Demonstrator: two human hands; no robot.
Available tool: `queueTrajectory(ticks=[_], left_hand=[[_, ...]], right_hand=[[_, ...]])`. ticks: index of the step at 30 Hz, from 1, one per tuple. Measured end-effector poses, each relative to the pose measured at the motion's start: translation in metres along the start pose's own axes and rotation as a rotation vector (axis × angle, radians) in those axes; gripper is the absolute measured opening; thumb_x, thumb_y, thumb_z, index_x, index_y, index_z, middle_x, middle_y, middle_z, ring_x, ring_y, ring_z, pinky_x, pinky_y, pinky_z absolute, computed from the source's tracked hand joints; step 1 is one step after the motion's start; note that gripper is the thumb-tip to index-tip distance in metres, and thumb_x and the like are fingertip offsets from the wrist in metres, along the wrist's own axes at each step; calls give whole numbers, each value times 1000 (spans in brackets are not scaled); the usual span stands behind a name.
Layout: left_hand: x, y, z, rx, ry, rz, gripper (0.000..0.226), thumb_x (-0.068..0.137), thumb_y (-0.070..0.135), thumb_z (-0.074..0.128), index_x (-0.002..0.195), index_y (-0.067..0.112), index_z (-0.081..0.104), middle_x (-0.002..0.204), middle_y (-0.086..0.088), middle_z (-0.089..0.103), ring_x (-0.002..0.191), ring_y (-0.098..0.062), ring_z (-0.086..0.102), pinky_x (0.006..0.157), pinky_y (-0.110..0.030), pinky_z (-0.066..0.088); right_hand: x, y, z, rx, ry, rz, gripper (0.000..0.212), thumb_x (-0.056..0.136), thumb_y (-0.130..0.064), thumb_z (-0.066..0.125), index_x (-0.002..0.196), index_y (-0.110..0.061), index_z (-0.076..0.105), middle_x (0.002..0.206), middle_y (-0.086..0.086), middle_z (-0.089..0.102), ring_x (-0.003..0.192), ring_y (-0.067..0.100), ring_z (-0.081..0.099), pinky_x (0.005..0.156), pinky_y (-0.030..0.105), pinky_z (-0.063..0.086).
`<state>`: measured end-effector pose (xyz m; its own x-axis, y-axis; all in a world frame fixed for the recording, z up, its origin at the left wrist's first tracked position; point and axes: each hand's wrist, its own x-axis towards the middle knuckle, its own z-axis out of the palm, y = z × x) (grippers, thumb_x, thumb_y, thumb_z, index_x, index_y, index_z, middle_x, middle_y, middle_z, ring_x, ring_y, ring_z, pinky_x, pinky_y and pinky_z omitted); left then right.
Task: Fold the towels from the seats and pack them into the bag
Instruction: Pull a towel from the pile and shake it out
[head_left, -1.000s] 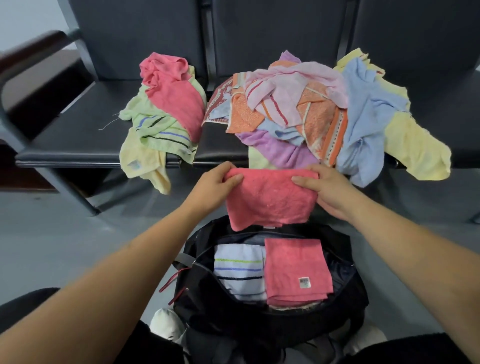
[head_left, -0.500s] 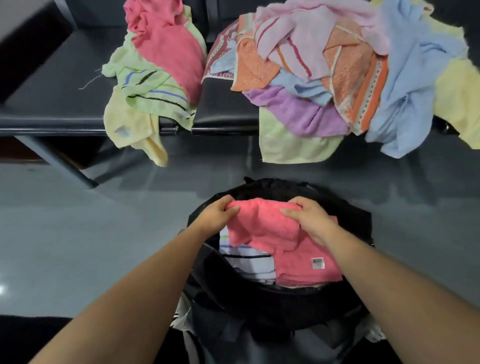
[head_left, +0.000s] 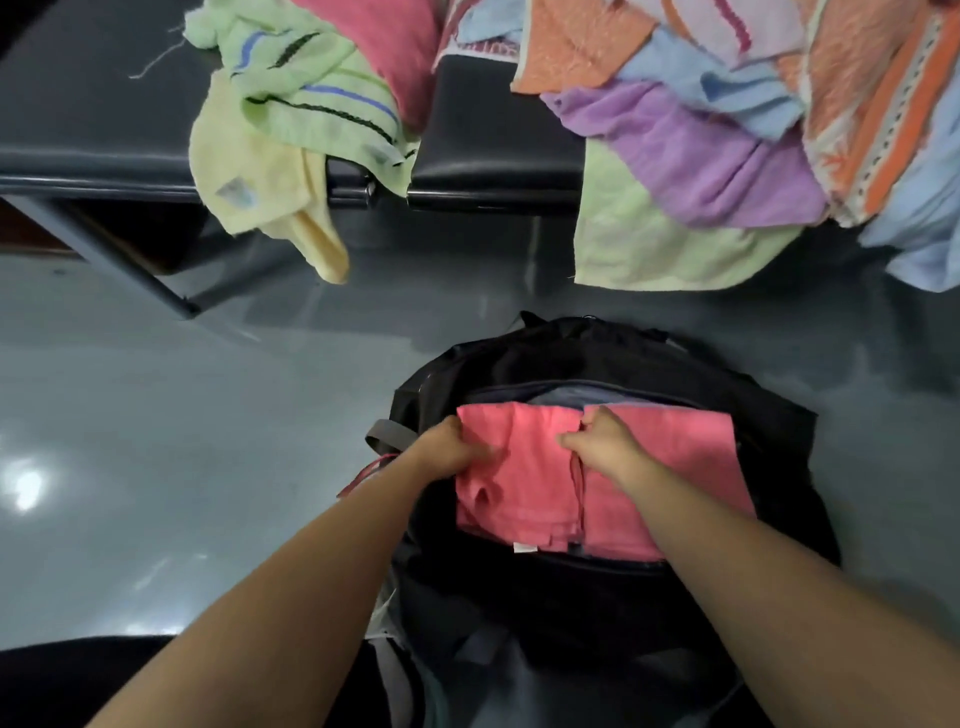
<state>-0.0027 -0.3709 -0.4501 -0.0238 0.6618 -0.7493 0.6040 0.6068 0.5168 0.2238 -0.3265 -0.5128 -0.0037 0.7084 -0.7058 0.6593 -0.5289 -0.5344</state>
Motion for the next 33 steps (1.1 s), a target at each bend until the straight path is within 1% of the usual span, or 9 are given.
queueTrajectory(ticks=[3, 11, 16, 19, 22, 25, 28, 30, 33], left_hand=[[-4, 0, 13, 228, -39, -118, 42, 104, 30, 49, 120, -5, 66, 123, -19, 67, 117, -32, 61, 98, -32, 42], [4, -34, 17, 17, 110, -4, 50, 89, 35, 73, 130, 9, 60, 125, -8, 67, 115, -26, 62, 92, -31, 46], [1, -50, 13, 279, -48, -28, 67, 80, 47, 80, 131, 10, 56, 129, -7, 62, 107, -22, 58, 86, -27, 41], [-4, -55, 14, 476, -111, -35, 65, 81, 48, 78, 127, 9, 57, 130, -9, 60, 113, -25, 57, 87, -28, 42], [-9, -53, 17, 530, -73, 18, 59, 86, 49, 73, 124, 6, 60, 128, -12, 62, 115, -27, 58, 86, -29, 42], [-16, -51, 20, 521, -60, 36, 52, 88, 51, 70, 112, 4, 65, 115, -10, 66, 107, -28, 61, 80, -28, 40], [-32, -45, 15, 525, -306, 53, 41, 90, 44, 71, 105, 5, 70, 87, 4, 61, 89, -18, 57, 78, -24, 38], [-43, -41, 9, 549, -445, 38, 34, 93, 36, 69, 110, 7, 72, 92, 3, 65, 88, -11, 53, 83, -22, 37], [-52, -35, 2, 454, -415, 56, 23, 93, 36, 69, 97, 15, 76, 98, 1, 70, 91, -11, 59, 90, -24, 43]], right_hand=[[-25, -12, 14, -170, 24, 7, 76, 83, -38, 73, 142, -3, 40, 127, 16, 63, 116, 35, 63, 94, 39, 52], [-17, -4, 24, -100, 341, -162, 21, 86, -13, 68, 105, -17, 58, 104, 11, 70, 94, 34, 67, 79, 38, 54], [-20, 1, 23, -167, 326, -177, 33, 91, -9, 67, 121, -9, 51, 104, 17, 68, 94, 37, 66, 79, 45, 56], [-40, 4, 28, -540, 382, -365, 55, 88, -8, 66, 139, -10, 44, 117, 18, 53, 111, 35, 55, 93, 46, 53], [-66, -3, 38, -758, 19, -671, 33, 92, -19, 57, 126, -19, 60, 114, 4, 50, 105, 25, 54, 91, 43, 52], [-84, -6, 57, -653, -417, -517, 37, 103, -32, 49, 138, -29, 59, 124, -7, 53, 116, 16, 54, 102, 36, 47], [-87, -1, 63, -680, -507, -441, 40, 107, -38, 43, 143, -27, 57, 142, -5, 48, 134, 21, 47, 114, 33, 36], [-88, 3, 61, -676, -555, -346, 42, 107, -42, 41, 142, -25, 57, 151, -4, 45, 138, 22, 45, 116, 33, 33], [-92, 0, 60, -513, -525, -248, 44, 104, -53, 41, 135, -30, 63, 139, 0, 61, 125, 22, 57, 110, 36, 42]])
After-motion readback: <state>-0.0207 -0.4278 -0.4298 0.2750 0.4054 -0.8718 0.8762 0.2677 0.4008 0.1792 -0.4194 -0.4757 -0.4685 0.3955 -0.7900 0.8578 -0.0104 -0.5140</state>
